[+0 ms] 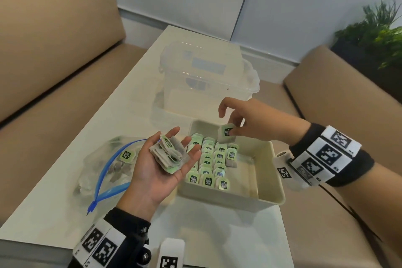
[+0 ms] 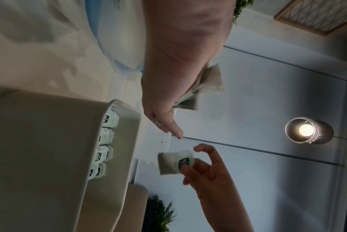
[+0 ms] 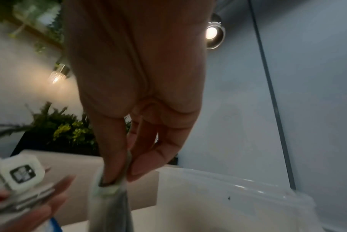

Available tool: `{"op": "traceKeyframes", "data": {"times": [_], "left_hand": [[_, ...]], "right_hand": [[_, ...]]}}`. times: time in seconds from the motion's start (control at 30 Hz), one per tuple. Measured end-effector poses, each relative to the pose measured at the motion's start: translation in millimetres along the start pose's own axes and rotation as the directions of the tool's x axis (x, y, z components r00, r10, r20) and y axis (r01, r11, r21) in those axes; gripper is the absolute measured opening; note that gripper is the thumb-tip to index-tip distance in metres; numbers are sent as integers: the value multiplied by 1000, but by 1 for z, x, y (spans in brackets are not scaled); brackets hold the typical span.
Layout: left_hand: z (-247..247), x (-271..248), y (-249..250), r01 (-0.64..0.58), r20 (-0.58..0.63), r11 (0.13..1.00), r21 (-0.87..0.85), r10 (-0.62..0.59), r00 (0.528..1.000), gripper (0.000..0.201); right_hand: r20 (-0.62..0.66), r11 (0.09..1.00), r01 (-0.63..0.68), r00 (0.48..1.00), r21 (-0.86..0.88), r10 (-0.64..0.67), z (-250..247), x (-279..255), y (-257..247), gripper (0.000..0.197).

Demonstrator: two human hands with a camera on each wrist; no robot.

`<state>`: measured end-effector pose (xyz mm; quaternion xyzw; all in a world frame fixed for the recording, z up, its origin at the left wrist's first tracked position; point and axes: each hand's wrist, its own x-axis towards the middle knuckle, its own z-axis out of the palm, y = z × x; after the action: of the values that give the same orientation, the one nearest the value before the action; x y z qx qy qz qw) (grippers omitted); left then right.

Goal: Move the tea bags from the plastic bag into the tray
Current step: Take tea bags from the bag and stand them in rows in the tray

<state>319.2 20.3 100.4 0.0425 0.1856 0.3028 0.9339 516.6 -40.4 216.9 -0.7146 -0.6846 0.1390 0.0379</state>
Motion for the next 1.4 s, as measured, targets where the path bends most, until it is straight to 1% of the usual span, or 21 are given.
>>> {"op": "traceKeyframes", "data": {"times": [0.07, 0.1, 0.17, 0.23, 0.33, 0.4, 0.47, 0.57, 0.6, 0.67, 0.73, 0.77, 0.83, 0.97, 1.0, 1.1, 1.17, 1.27, 1.33, 1.37, 1.4], "left_hand": [[-2, 1, 1, -6, 1, 1000, 1, 6, 1000, 35], [-2, 2, 2, -6, 3, 1000, 2, 6, 1000, 34], [-2, 3, 2, -4, 8, 1000, 8, 4, 1000, 35], [-1, 4, 2, -2, 7, 1000, 13, 1, 1000, 36], [0, 5, 2, 10, 0, 1000, 17, -10, 1000, 35], [1, 6, 2, 14, 2, 1000, 23, -15, 1000, 31], [1, 7, 2, 18, 7, 999, 29, -18, 1000, 30], [1, 8, 3, 29, 10, 999, 29, -29, 1000, 32], [1, 9, 4, 30, 6, 999, 23, -30, 1000, 32], [1, 10, 5, 25, -1, 1000, 10, -25, 1000, 33], [1, 11, 7, 27, 12, 1000, 7, -27, 1000, 35], [0, 11, 8, 25, 21, 1000, 6, -25, 999, 40], [0, 12, 10, 22, 12, 1000, 10, -22, 1000, 47], [-1, 13, 14, 5, -24, 1000, 19, -5, 1000, 38], [-2, 14, 15, 5, -21, 1000, 18, -5, 1000, 40], [-6, 16, 17, 12, 1, 1000, 9, -12, 1000, 66], [-6, 17, 17, 10, -4, 1000, -1, -10, 1000, 64], [-3, 17, 17, 15, -10, 1000, 0, -15, 1000, 48], [-4, 17, 16, 28, 35, 1000, 5, -28, 999, 56], [-4, 17, 14, 38, 52, 999, 1, -38, 998, 61], [-4, 17, 13, 45, 56, 999, -4, -45, 997, 62]], "right_hand": [[27, 996, -44, 999, -79, 46, 2, -1, 3, 38], [49, 995, -54, 997, -82, 58, 2, -2, 5, 39], [78, 998, -60, 995, -18, 61, 1, -2, 10, 35], [82, 998, -55, 995, 7, 54, 0, -2, 15, 25], [142, 993, -61, 987, -99, 75, 3, -1, 21, 21], [257, 974, -60, 959, -217, 116, 11, 0, 28, 25], [413, 951, -56, 892, -305, 185, 23, 5, 41, 36], [612, 932, -50, 741, -359, 276, 40, 17, 58, 42], [652, 928, -50, 697, -370, 298, 45, 21, 61, 41], [694, 921, -80, 633, -382, 343, 54, 29, 66, 38], [701, 913, -108, 606, -394, 375, 61, 38, 69, 34], [692, 908, -120, 610, -402, 387, 64, 42, 72, 33], [661, 901, -134, 636, -412, 397, 68, 49, 76, 33], [594, 886, -141, 694, -441, 407, 71, 58, 84, 38], [584, 883, -150, 699, -445, 413, 73, 60, 86, 36], [561, 875, -184, 705, -447, 435, 78, 63, 90, 32], [557, 877, -189, 709, -441, 433, 81, 64, 91, 32], [551, 877, -189, 715, -441, 431, 82, 64, 91, 34], [549, 870, -187, 710, -457, 441, 80, 63, 89, 35], [542, 863, -173, 715, -474, 441, 77, 62, 86, 35], [524, 858, -148, 737, -492, 427, 72, 61, 81, 34]]}}
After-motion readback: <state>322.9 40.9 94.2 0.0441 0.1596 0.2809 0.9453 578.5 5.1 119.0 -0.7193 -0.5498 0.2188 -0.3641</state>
